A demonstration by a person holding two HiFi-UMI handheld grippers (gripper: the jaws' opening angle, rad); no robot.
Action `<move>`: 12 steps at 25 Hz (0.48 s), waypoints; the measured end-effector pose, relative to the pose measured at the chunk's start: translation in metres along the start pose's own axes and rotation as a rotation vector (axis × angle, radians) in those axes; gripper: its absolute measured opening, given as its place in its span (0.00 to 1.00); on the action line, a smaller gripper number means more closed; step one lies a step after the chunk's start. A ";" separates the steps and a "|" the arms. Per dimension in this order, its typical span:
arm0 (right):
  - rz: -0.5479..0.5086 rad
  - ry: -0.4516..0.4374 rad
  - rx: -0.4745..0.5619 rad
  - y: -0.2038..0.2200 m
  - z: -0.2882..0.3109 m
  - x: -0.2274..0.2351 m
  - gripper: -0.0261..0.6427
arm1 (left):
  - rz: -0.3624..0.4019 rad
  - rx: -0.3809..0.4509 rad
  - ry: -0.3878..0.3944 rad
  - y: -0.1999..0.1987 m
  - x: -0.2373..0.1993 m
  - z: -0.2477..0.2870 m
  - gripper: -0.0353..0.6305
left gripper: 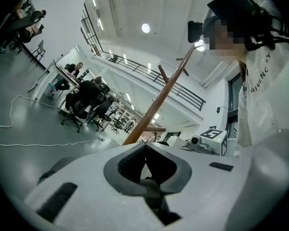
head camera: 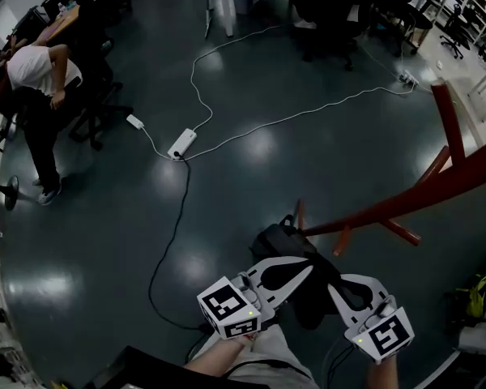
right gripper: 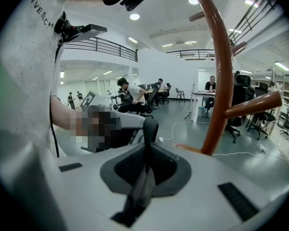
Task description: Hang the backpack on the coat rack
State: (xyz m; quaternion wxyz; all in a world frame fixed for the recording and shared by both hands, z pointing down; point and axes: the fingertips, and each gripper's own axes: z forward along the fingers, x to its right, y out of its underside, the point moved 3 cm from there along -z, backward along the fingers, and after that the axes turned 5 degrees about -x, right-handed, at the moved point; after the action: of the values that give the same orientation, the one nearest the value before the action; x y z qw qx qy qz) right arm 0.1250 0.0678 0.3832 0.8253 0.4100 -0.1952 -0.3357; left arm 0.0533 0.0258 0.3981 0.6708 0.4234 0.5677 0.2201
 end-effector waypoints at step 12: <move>0.074 0.068 0.006 0.005 0.005 0.036 0.08 | -0.034 -0.027 0.028 0.016 -0.011 0.024 0.06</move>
State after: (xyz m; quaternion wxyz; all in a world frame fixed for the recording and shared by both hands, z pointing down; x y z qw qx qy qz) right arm 0.1491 0.0416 0.3922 0.8419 0.4163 -0.1831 -0.2904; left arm 0.0764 0.0183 0.4180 0.6723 0.4013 0.5810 0.2222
